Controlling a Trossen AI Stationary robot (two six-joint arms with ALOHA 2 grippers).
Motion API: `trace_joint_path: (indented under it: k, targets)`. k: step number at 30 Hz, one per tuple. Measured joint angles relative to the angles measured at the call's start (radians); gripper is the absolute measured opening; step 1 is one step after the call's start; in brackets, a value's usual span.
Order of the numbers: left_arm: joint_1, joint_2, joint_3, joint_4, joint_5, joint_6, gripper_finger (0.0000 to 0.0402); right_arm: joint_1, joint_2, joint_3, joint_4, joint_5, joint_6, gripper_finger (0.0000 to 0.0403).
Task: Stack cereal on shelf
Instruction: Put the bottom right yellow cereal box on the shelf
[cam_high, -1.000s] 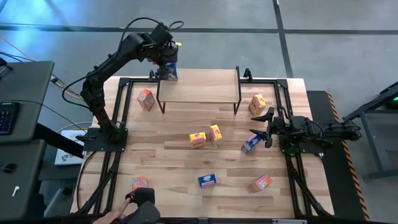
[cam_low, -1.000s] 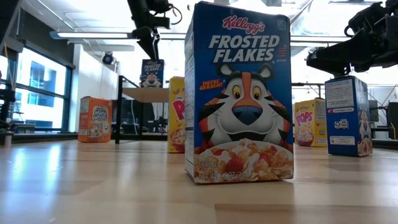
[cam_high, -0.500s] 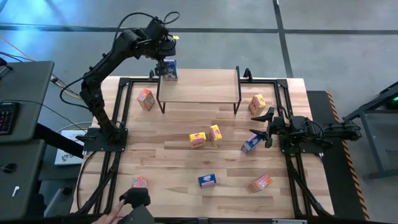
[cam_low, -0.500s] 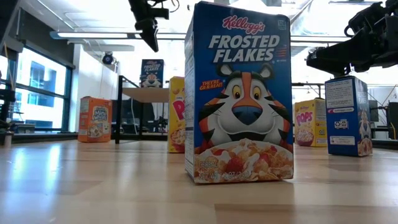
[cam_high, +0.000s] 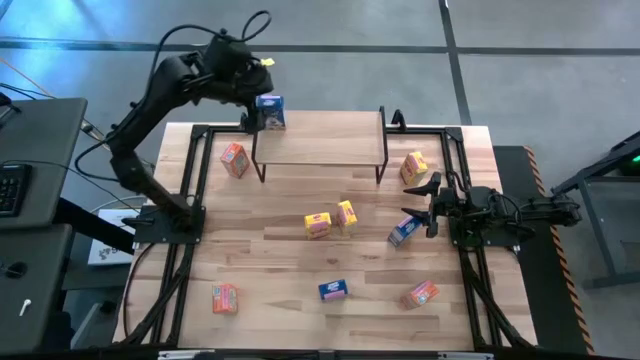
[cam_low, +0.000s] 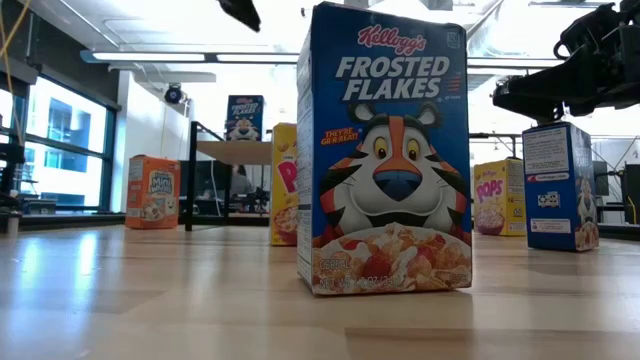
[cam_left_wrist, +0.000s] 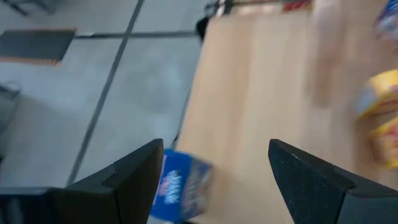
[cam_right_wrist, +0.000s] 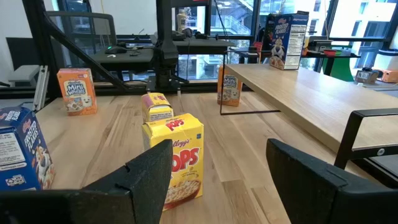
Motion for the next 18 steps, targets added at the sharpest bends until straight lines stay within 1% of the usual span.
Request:
trace_joint_path:
  k: [5,12,18]
  targets:
    - [-0.08,-0.042,0.0,-0.004,0.005,-0.072,0.0282,0.0,0.0,0.0,0.0,0.0,0.0,0.0252]
    - [-0.19,-0.056,-0.001,-0.011,0.005,-0.155,0.0282,0.0,0.0,0.0,0.0,0.0,0.0,0.0252]
    - [-0.269,-0.054,-0.082,-0.014,0.005,-0.187,0.0282,0.0,0.0,0.0,0.0,0.0,0.0,0.0252]
